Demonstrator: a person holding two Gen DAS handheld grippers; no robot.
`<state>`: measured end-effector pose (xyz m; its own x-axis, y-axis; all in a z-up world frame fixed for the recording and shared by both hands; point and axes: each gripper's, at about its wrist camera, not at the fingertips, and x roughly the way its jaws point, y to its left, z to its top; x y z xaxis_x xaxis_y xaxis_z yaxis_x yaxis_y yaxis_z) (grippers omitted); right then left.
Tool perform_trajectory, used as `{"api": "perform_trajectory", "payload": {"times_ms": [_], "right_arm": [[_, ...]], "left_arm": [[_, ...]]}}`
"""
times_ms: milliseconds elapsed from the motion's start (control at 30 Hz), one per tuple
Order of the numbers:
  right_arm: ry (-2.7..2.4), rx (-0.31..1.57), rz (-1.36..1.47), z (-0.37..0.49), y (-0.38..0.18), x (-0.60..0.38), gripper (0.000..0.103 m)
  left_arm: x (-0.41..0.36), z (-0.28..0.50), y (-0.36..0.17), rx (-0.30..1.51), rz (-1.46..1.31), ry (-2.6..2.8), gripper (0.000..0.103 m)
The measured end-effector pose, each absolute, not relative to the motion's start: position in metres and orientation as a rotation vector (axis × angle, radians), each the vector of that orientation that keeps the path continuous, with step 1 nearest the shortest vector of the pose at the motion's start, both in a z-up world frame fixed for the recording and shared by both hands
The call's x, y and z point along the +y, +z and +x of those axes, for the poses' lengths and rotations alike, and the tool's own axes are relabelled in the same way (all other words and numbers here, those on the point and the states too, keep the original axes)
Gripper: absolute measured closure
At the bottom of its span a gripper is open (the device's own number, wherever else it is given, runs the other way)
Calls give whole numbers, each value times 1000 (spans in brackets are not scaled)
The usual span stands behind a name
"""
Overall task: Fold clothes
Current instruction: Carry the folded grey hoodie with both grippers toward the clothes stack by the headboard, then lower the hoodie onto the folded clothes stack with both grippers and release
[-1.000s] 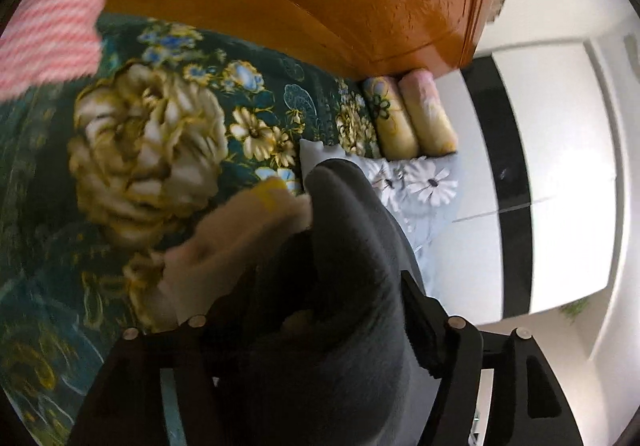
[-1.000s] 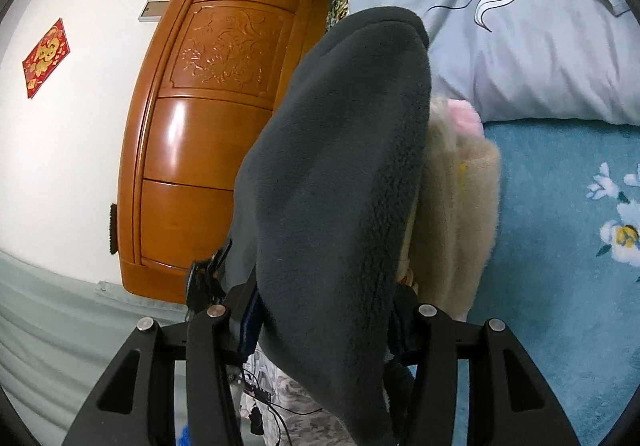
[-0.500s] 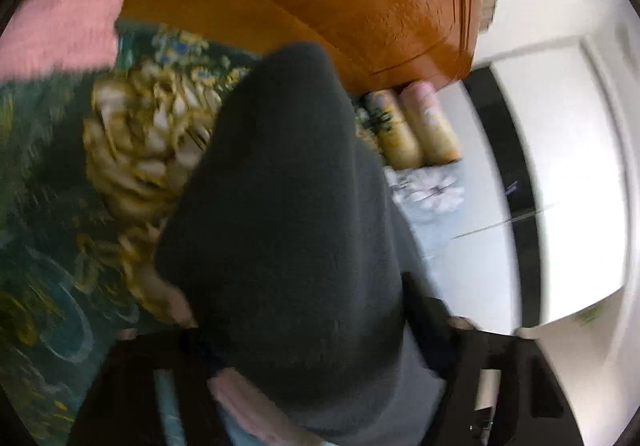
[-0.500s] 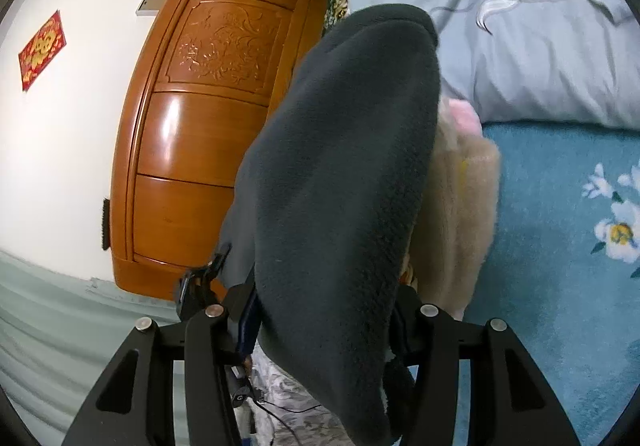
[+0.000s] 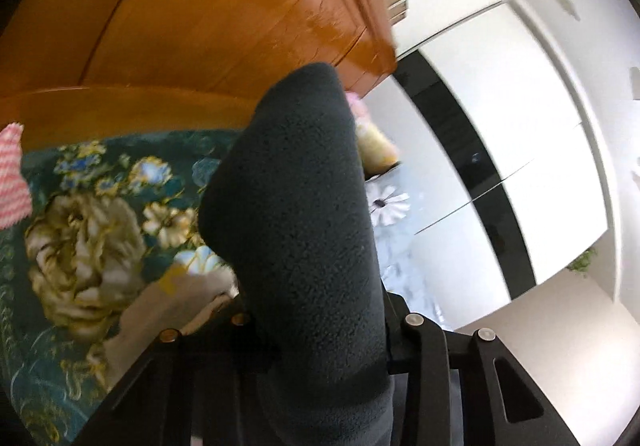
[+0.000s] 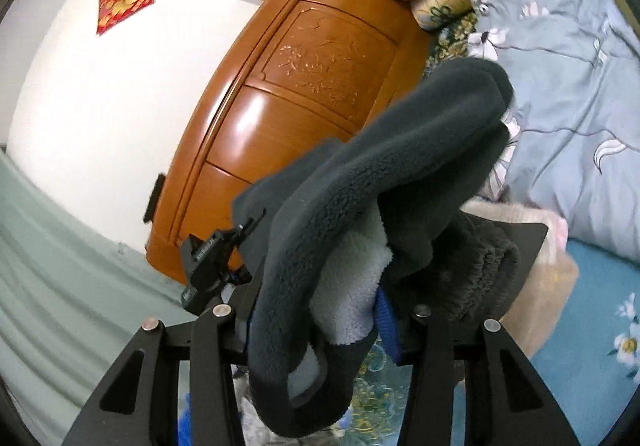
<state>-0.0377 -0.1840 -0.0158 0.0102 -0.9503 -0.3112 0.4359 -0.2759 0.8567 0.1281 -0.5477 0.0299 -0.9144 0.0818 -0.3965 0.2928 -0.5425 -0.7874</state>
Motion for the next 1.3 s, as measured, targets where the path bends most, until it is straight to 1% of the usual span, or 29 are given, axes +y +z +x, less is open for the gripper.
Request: {"api": "perform_trajectory", "payload": {"times_ms": [33,100,133,167,200,233,267,333,433,500,567,600,667,733,900,1000,1133,1200,1300], "right_arm": [[-1549,-646,1135,-35,-25,-182,55],[-1569,-619,1246,-28,-63,-179,55],[-1579,-606,1301,-24,-82,-177,55],[-1581,-600,1352,-21,-100,-175,55],[-1558,-636,1379,-20,-114,-171,55],[-1528,-678,1402,-19,-127,-168,55],[-1483,-741,1400,-18,-136,-164,55],[-1473,-748,1387,-16,-137,-166,55],[-1472,-734,1372,-14,-137,-169,54],[-1467,-759,1374,-14,-140,-169,53],[-1464,-769,1385,-15,-139,-168,53],[-1466,-757,1391,-16,-136,-167,53],[-1492,-690,1395,-15,-126,-165,53],[-1533,-608,1395,-18,-114,-163,45],[-1683,-402,1383,-17,-84,-147,43],[-1808,-250,1347,-17,-59,-138,43],[-1916,-85,1221,-16,-18,-141,43],[-1903,-24,1181,-18,-3,-160,43],[-1851,104,1154,-12,-3,-203,43]], "left_arm": [[-551,130,15,1462,629,-2554,63],[-558,136,-33,1549,727,-2422,63],[-561,139,-58,1590,774,-2351,61],[-563,147,-81,1656,771,-2296,57],[-566,155,-104,1725,760,-2242,54],[-570,165,-123,1848,702,-2202,49],[-572,173,-138,1966,637,-2175,46],[-573,178,-148,2011,594,-2184,43],[-572,170,-144,1939,605,-2224,41],[-573,165,-143,1943,608,-2219,41],[-574,164,-137,1897,638,-2221,35],[-575,164,-134,1872,653,-2221,34],[-576,174,-124,1789,706,-2230,30],[-577,184,-115,1712,758,-2230,26],[-577,214,-78,1443,763,-2231,25],[-568,215,-50,1225,814,-2306,25],[-539,188,-12,967,878,-2453,25],[-521,165,-6,857,943,-2498,25],[-492,130,-7,683,1056,-2536,25]]}}
